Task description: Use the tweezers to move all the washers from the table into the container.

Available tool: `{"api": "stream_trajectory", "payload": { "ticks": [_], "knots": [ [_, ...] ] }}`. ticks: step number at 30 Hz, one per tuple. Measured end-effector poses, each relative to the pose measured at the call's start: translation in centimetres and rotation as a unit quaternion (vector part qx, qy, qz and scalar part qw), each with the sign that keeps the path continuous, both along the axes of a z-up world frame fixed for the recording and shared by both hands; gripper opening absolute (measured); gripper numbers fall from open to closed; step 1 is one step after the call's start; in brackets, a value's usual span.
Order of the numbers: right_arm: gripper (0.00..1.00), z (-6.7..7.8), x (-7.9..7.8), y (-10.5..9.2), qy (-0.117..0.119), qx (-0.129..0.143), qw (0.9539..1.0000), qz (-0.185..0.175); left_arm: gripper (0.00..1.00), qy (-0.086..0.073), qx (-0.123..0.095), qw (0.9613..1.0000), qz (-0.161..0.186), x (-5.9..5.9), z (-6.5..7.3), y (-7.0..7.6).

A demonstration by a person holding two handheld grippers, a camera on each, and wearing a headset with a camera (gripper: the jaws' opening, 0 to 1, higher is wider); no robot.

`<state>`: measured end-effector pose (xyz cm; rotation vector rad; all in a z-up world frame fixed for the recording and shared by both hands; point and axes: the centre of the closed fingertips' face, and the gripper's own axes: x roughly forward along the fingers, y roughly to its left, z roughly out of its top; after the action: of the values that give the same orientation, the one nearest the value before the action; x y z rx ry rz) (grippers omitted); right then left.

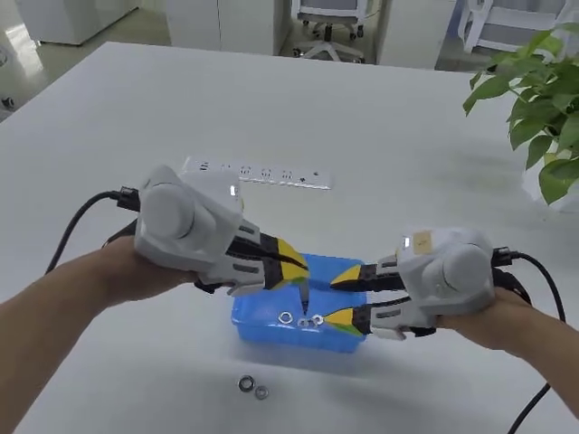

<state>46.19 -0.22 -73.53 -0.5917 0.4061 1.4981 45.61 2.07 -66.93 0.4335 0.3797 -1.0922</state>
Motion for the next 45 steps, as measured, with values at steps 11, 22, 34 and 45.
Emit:
{"api": "stream_trajectory", "payload": {
  "ticks": [11,22,34,45],
  "knots": [
    [0.39,0.7,-0.5,-2.1,-0.001,0.001,0.9993,-0.036,0.05,-0.004,0.003,1.0000,0.008,-1.1,1.1,0.6],
    [0.51,0.8,-1.5,-3.9,0.007,-0.002,0.9979,-0.064,0.05,0.000,0.005,0.9998,0.019,-2.2,1.7,1.1],
    [0.67,0.8,-2.9,-4.5,0.020,0.002,0.9963,-0.083,0.05,0.003,0.003,0.9994,0.034,-3.4,2.1,2.3],
    [0.70,0.4,-4.0,-4.6,0.023,-0.006,0.9965,-0.080,0.05,-0.002,-0.006,0.9988,0.049,-4.0,2.9,3.3]
  ]
}}
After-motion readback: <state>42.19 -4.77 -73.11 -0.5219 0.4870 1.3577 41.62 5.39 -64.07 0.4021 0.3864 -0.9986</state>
